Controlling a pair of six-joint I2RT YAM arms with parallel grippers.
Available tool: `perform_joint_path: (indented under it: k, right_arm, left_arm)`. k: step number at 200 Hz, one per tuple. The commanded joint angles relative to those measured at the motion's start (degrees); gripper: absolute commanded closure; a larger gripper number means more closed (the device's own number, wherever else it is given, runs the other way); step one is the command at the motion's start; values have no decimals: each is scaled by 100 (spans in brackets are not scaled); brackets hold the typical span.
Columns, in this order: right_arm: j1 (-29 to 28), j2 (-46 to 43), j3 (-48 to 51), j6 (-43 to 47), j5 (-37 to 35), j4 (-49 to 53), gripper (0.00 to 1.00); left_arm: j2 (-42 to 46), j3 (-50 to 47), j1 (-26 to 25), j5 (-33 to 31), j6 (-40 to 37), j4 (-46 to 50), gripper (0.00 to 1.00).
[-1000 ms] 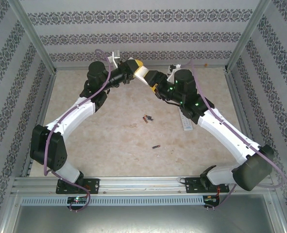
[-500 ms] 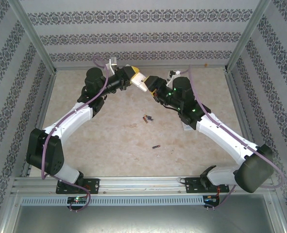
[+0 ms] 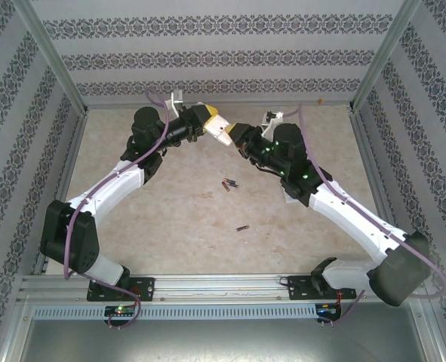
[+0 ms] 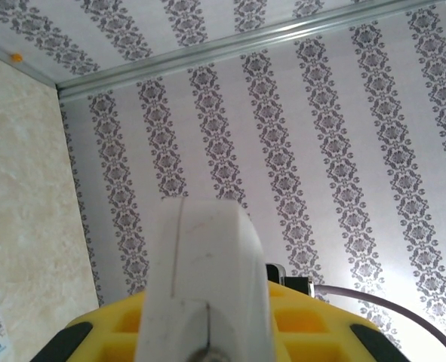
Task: Load the batteries into the remote control
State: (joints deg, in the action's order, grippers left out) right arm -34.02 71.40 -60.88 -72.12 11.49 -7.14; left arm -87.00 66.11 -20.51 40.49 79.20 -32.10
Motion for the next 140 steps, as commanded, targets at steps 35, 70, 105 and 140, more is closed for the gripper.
perform_joint_path:
  k: [35, 70, 105, 140]
  right_arm:
    - [148, -551, 655, -22, -425, 514, 80]
    - [424, -467, 672, 65, -535, 662, 95]
    - [1111, 675, 540, 557, -104, 617, 95]
    - [1376, 2310, -191, 977, -192, 607, 93]
  left_arm:
    - [324, 16, 300, -157, 130, -772, 92]
    - [364, -120, 331, 66, -17, -605, 92]
    - [959, -487, 338, -151, -1518, 1092, 93]
    - [1736, -1643, 336, -1563, -2334, 1865, 94]
